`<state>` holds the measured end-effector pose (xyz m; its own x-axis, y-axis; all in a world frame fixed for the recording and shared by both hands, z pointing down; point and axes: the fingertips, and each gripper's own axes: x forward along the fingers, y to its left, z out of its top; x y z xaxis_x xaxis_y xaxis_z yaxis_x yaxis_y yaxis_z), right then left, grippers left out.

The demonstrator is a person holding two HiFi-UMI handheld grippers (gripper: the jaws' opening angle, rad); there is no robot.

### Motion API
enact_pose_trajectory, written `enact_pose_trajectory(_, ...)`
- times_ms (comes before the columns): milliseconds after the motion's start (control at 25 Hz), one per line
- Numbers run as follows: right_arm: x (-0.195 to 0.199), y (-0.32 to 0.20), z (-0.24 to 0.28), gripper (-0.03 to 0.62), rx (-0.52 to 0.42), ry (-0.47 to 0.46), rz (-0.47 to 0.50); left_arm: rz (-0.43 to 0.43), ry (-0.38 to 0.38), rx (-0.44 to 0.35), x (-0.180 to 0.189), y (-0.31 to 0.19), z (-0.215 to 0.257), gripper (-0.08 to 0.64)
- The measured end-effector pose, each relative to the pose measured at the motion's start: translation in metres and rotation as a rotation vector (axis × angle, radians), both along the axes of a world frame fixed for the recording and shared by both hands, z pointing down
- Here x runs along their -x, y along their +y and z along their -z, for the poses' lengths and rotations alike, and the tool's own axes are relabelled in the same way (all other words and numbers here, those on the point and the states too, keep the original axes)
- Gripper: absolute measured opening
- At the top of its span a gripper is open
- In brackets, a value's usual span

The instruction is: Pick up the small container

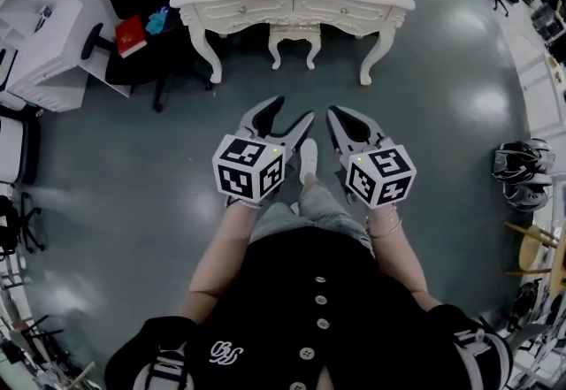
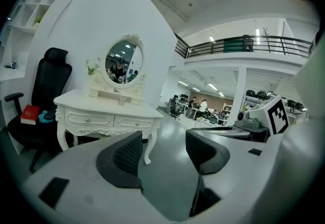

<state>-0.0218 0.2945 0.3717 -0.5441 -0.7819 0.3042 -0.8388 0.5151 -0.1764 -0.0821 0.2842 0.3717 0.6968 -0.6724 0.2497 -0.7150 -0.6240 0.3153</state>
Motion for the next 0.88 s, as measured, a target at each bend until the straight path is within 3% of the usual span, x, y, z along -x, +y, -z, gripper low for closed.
enact_pose_trajectory(280,-0.003,-0.059,-0.003,0.003,-0.004,0.003,0.021,0.028,-0.006,0.011,0.002,-0.056,-0.006,0.252)
enact_pose_trajectory(880,-0.028,-0.221,-0.005,0.003,0.002,-0.01,0.072,0.087,-0.019,0.0,-0.017,-0.228,0.001,0.252)
